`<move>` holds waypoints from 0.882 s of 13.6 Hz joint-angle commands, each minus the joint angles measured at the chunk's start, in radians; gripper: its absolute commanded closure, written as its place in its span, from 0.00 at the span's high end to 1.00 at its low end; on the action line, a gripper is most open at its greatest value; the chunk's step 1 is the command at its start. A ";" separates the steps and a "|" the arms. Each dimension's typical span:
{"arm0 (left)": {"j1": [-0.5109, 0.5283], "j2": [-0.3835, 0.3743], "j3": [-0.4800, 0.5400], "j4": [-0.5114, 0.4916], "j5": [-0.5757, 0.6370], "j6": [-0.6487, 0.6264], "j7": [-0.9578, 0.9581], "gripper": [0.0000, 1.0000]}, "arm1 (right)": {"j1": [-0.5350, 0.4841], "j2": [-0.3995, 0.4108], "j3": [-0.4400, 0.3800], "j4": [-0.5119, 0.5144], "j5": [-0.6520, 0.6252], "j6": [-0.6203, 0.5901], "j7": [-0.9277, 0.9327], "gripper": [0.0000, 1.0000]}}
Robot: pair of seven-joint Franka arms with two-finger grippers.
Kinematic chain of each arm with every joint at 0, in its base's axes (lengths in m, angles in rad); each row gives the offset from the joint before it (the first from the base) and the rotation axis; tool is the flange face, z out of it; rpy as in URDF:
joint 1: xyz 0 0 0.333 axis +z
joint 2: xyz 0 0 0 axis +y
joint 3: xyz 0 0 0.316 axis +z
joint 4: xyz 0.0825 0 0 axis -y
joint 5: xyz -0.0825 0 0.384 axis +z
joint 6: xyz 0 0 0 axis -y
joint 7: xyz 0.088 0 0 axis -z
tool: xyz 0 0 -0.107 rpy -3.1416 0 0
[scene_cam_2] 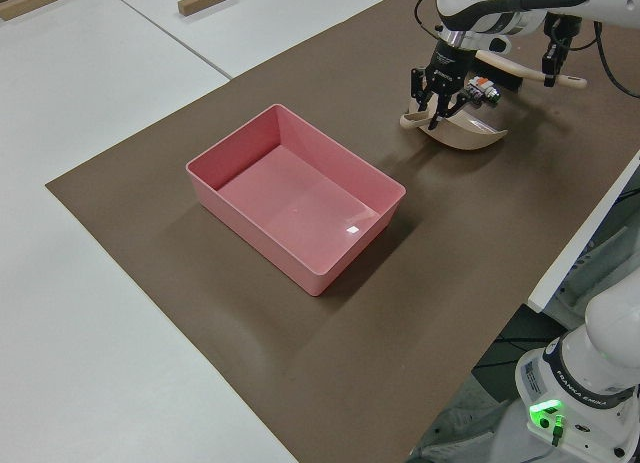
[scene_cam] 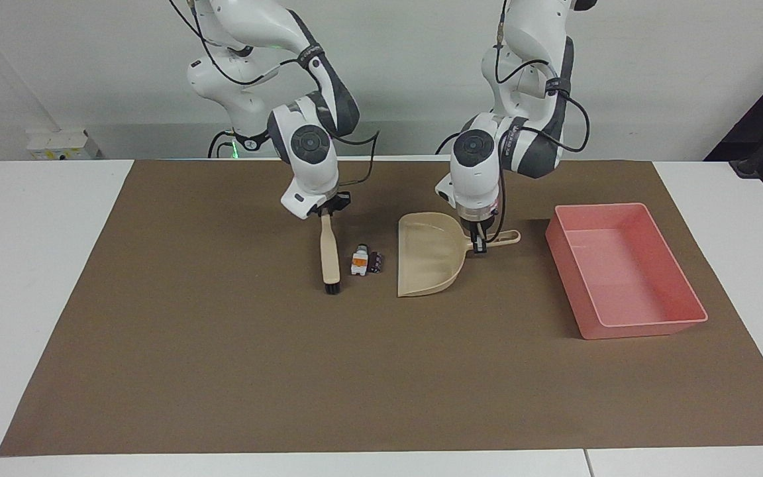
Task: Clean e-waste and dump in bin
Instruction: 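Sweep the electronic part into the dustpan with the brush in the right gripper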
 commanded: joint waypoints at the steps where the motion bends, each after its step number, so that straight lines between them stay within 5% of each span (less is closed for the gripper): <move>1: -0.019 0.002 0.011 -0.001 0.023 -0.013 -0.017 0.00 | 0.002 0.020 -0.002 0.016 0.057 0.007 0.007 0.00; 12: -0.019 0.001 0.011 -0.006 0.023 -0.014 -0.021 0.00 | 0.073 0.135 -0.002 0.157 0.170 -0.003 0.069 0.00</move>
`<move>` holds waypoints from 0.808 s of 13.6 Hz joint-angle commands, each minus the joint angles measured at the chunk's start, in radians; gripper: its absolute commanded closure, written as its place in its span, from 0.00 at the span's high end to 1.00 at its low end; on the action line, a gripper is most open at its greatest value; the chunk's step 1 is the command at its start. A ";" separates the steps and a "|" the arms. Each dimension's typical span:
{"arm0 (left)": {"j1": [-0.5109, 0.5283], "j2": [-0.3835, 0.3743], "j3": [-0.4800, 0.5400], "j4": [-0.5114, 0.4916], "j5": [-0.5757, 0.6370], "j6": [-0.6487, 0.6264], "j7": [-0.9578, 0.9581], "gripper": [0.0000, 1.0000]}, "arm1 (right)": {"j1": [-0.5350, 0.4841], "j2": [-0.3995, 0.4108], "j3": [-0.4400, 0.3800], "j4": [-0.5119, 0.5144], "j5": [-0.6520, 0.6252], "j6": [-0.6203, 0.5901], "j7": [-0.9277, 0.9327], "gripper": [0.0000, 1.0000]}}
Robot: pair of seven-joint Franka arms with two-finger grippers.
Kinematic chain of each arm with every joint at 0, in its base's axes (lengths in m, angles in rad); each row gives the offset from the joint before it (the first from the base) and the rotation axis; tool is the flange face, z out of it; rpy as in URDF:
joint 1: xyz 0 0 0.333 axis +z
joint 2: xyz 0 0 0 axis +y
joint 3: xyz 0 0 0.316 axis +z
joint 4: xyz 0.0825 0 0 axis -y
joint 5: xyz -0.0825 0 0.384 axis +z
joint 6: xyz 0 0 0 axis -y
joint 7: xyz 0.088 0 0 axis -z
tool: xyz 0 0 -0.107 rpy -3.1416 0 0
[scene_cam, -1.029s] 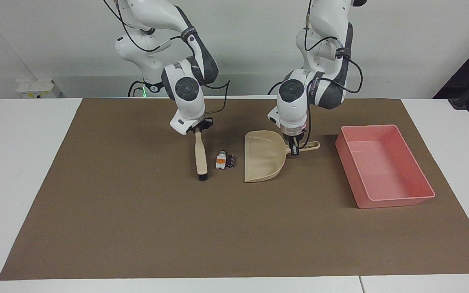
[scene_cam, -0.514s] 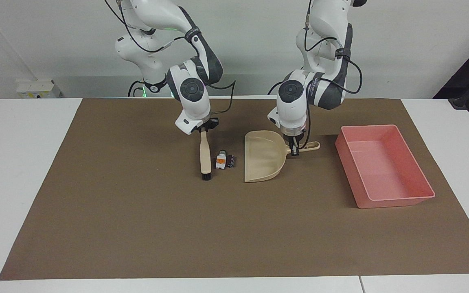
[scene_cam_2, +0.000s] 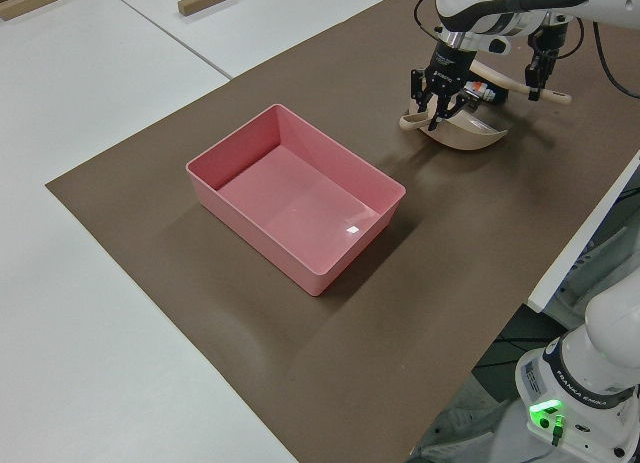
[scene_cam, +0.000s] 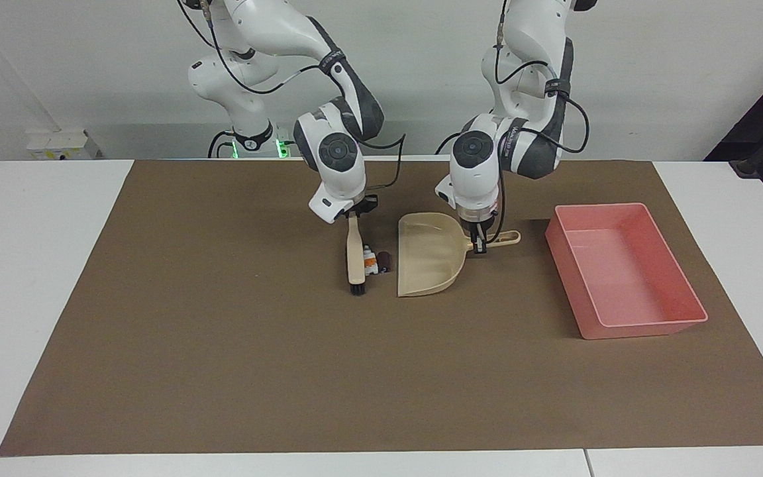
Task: Clean e-waste and dump in bin
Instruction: 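Sweep the electronic part into the dustpan with the brush in the right gripper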
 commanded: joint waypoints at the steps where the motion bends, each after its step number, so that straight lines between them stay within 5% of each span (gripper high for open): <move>1: -0.019 -0.004 0.011 -0.006 0.021 -0.014 -0.019 0.00 | 0.013 0.023 -0.001 0.031 0.056 0.000 0.012 0.00; 11: -0.017 -0.005 0.009 -0.014 0.021 -0.007 -0.018 0.00 | 0.084 0.085 -0.001 0.113 0.166 0.055 0.100 0.00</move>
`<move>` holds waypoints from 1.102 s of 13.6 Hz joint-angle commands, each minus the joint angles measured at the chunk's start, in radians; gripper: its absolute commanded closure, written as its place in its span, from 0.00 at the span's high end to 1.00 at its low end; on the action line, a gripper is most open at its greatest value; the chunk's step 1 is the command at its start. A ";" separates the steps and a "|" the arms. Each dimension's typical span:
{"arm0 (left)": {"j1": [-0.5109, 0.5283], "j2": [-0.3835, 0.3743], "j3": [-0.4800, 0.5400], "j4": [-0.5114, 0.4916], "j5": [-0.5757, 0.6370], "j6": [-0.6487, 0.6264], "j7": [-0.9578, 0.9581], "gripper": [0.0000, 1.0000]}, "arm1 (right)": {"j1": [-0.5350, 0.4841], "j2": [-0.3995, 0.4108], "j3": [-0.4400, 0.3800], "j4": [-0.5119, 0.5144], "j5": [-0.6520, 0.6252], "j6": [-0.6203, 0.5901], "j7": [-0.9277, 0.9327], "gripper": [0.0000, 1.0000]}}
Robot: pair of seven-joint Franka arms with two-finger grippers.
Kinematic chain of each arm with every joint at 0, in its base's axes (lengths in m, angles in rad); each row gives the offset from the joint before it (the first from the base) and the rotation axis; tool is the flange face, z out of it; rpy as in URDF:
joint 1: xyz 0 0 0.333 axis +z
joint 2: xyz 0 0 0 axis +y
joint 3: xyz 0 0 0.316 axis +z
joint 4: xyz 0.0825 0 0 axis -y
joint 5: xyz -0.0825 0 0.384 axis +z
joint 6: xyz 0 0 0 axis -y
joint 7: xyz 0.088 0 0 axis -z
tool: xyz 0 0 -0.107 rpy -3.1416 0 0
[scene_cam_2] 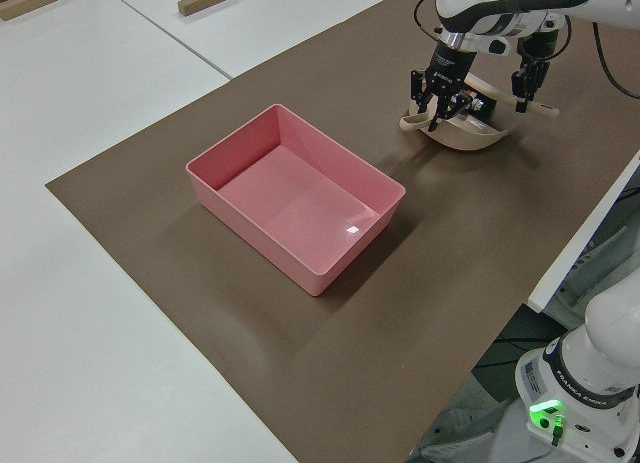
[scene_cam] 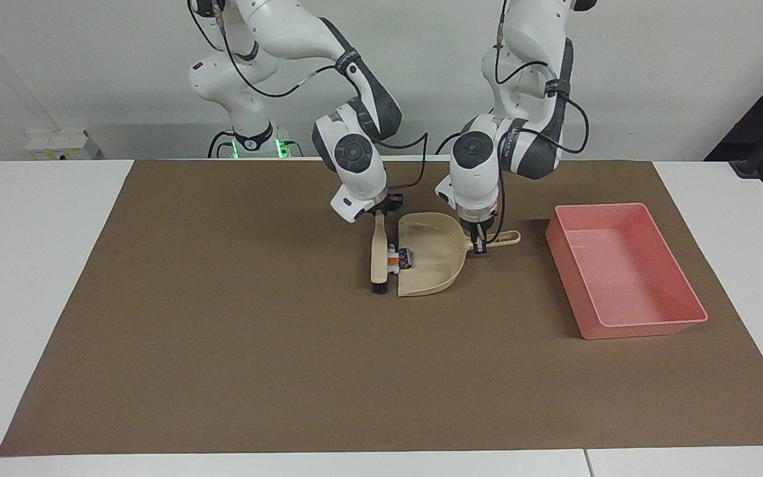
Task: Clean e-waste and dump in bin
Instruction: 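Sweep the electronic part into the dustpan with the brush in the right gripper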
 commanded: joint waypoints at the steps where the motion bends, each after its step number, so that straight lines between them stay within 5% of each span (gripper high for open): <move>1: -0.017 -0.005 0.009 -0.011 0.021 -0.007 -0.016 0.00 | 0.020 0.028 0.001 0.044 0.038 0.014 0.041 0.00; 8: -0.007 -0.007 0.008 -0.019 0.021 0.013 -0.004 0.00 | 0.061 0.035 0.001 0.051 0.118 0.080 0.065 0.00; 15: 0.006 -0.007 0.008 -0.029 0.020 0.021 0.003 0.00 | 0.061 0.038 -0.002 0.087 0.097 0.020 0.082 0.00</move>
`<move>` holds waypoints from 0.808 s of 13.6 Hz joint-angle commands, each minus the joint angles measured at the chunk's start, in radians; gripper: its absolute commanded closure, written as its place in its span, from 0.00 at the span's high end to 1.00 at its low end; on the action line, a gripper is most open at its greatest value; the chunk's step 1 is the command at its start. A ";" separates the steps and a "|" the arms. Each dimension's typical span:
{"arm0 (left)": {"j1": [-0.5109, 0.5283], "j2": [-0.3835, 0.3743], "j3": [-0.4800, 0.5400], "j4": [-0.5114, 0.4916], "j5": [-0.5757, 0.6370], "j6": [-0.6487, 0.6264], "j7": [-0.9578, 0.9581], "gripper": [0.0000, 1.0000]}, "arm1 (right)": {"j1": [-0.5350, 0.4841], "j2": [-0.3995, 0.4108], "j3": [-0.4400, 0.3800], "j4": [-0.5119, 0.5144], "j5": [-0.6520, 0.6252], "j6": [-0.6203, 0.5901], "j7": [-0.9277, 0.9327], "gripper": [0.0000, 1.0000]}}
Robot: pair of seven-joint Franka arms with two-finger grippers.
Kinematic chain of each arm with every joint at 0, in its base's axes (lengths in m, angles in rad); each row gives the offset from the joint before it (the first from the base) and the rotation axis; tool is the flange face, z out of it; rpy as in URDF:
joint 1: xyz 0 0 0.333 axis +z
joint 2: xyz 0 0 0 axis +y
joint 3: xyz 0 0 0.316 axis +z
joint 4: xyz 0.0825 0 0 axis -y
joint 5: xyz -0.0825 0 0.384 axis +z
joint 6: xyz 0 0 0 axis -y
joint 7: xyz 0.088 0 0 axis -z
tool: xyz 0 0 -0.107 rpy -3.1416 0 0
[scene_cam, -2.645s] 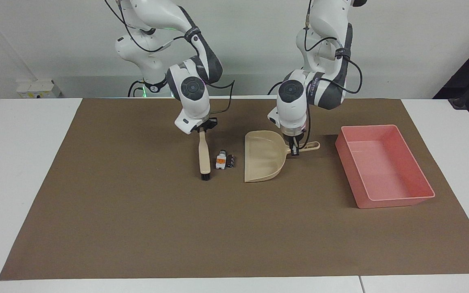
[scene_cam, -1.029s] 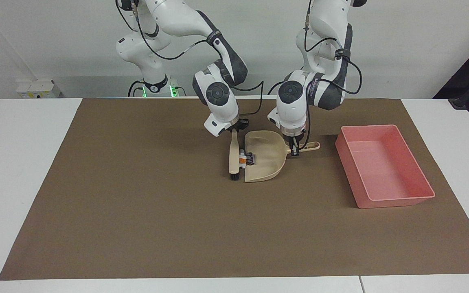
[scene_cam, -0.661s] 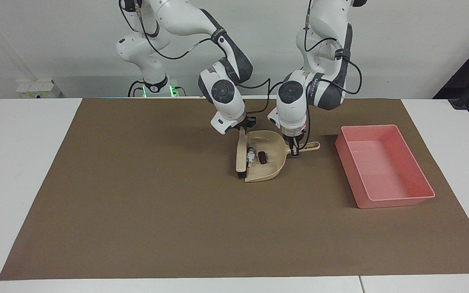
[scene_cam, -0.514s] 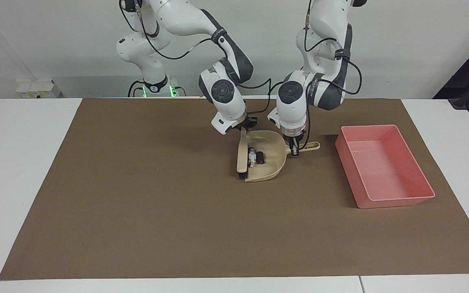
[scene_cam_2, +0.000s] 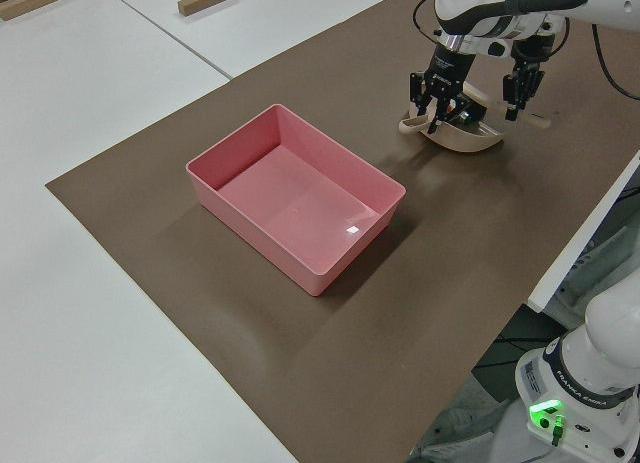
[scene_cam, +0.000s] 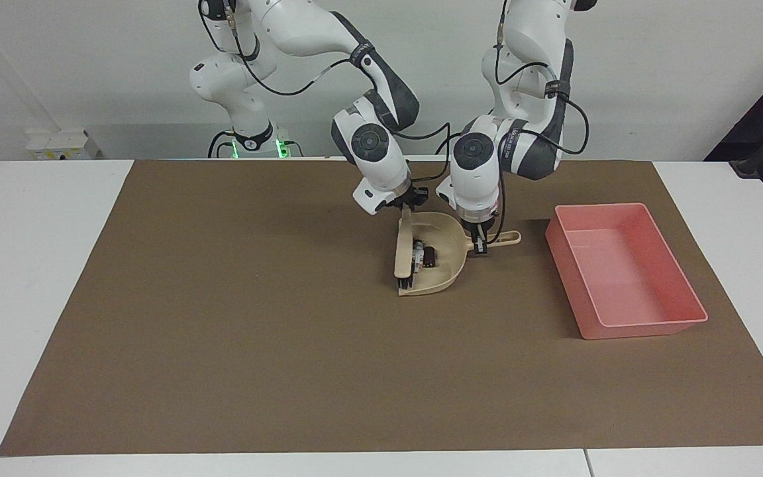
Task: Clean e-waste and dump in bin
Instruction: 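Sweep the electronic part into the dustpan with the brush in the right gripper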
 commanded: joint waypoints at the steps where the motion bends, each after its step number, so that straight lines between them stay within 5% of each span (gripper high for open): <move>1: 0.005 -0.010 0.005 -0.031 0.019 0.032 0.008 0.00 | -0.008 0.002 -0.004 0.033 -0.029 -0.055 0.014 0.00; 6: 0.024 -0.015 0.005 -0.053 0.002 0.081 0.017 0.00 | -0.100 -0.121 -0.009 0.033 -0.191 -0.265 -0.033 0.00; 11: 0.060 -0.027 0.005 -0.051 -0.104 0.124 0.109 0.00 | -0.329 -0.238 -0.010 0.010 -0.333 -0.446 -0.225 0.00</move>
